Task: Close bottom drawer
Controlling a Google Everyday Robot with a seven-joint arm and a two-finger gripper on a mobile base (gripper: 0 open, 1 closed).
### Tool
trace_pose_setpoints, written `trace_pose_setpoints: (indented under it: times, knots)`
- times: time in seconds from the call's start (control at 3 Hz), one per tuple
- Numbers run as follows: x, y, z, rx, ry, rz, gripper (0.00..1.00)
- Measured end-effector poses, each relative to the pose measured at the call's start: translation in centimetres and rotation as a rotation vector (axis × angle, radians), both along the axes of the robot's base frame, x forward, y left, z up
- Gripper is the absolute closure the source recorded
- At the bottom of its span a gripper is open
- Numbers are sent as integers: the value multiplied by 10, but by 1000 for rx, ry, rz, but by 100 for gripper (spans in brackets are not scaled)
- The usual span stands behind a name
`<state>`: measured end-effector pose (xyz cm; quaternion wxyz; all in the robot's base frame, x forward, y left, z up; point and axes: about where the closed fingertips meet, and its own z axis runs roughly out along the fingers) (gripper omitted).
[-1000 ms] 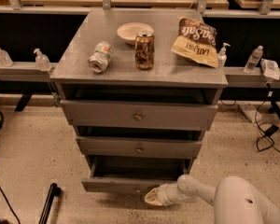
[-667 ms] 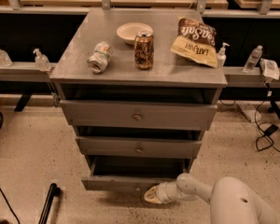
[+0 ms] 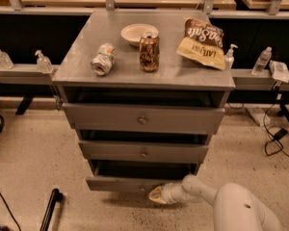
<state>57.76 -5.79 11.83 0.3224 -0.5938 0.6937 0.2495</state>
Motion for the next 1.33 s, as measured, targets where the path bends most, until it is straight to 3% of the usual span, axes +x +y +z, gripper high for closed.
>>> trace_pose_setpoints:
  times: [0.33, 0.67, 1.0, 1.33]
  knots:
    - [-2, 0, 0, 0, 0, 0, 100]
    - [22, -3, -4, 10, -18, -34, 100]
    - [26, -4, -5, 13, -22, -43, 100]
    - [53, -6, -9, 23, -37, -74, 100]
